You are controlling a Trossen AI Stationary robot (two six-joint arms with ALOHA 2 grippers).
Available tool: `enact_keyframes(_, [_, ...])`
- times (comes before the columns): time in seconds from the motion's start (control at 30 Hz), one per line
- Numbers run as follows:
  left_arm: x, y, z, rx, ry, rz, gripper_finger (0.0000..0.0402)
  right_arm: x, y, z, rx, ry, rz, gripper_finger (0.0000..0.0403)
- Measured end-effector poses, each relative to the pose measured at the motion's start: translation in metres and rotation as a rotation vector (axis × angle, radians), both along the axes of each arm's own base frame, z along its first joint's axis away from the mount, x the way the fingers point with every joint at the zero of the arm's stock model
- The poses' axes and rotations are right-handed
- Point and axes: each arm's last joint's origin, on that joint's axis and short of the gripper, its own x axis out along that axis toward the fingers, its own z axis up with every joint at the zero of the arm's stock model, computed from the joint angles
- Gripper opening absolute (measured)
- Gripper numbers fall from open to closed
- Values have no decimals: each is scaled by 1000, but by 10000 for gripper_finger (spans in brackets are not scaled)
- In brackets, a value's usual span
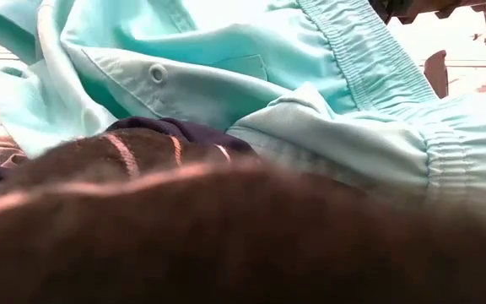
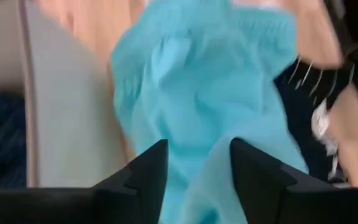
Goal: Sort clothes
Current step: Put the light blue shorts into the laundry bin
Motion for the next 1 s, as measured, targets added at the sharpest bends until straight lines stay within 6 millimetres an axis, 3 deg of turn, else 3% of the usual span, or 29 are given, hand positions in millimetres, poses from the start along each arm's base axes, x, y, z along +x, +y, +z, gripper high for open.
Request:
enact_keyframes(0.13, [11, -9, -10, -69, -74, -101, 205, 0, 0, 0, -1, 2, 0, 0])
enact_keyframes(0.43, [18, -24, -22, -204, -40, -123, 240, 0, 0, 0, -2, 5, 1, 0])
enact_keyframes(0.8, [0, -37, -32, -425, 239, -135, 245, 0, 0, -1, 1, 15, 0, 0])
enact_keyframes(1.0, [4, -42, -28, -454, 177, -267, 245, 0, 0, -1, 1, 16, -1, 0])
